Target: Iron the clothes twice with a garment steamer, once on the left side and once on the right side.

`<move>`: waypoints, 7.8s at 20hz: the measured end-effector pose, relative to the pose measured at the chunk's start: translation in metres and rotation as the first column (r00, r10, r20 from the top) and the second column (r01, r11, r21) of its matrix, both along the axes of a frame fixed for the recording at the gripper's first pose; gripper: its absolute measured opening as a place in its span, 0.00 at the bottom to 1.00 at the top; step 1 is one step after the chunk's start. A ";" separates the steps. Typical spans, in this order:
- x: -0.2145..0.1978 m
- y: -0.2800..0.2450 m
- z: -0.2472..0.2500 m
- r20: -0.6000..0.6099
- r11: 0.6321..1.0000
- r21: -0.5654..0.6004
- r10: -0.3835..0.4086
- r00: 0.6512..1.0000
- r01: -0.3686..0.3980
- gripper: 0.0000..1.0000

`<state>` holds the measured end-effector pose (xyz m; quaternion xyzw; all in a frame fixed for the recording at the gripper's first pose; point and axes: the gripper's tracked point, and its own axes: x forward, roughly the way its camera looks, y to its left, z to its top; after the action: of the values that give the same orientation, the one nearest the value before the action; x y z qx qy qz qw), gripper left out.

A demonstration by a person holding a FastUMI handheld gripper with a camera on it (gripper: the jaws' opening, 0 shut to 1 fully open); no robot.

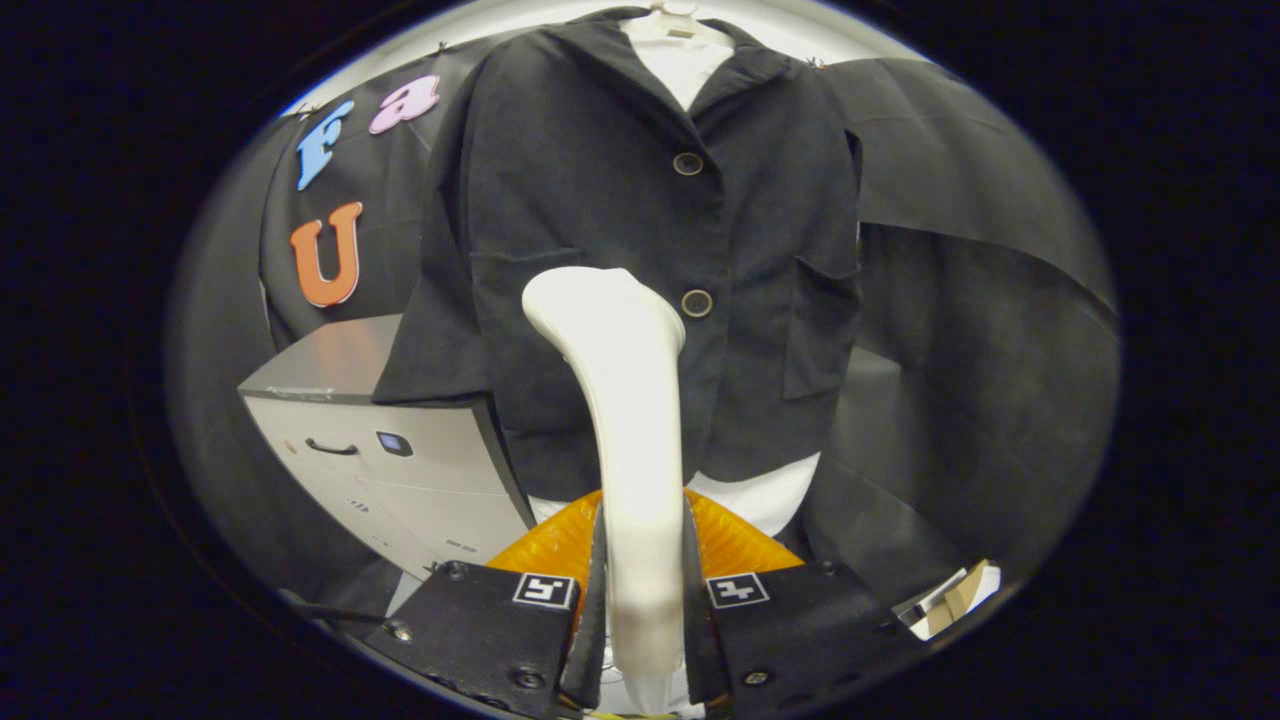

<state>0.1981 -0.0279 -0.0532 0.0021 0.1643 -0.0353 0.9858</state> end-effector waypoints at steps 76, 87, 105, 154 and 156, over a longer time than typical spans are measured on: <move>0.052 -0.129 0.135 0.148 0.965 -0.173 -0.174 0.974 0.198 0.35; 0.046 -0.130 0.069 0.047 0.958 -0.205 -0.196 0.979 0.202 0.35; 0.027 -0.122 0.021 -0.040 0.970 -0.159 -0.194 0.980 0.185 0.35; -0.208 0.050 0.035 0.087 0.998 -0.059 0.018 0.996 -0.013 0.35; -0.209 0.050 0.036 0.087 0.998 -0.059 0.018 0.996 -0.013 0.35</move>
<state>-0.0113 0.0226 -0.0175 -0.0263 0.1199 -0.0323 0.9919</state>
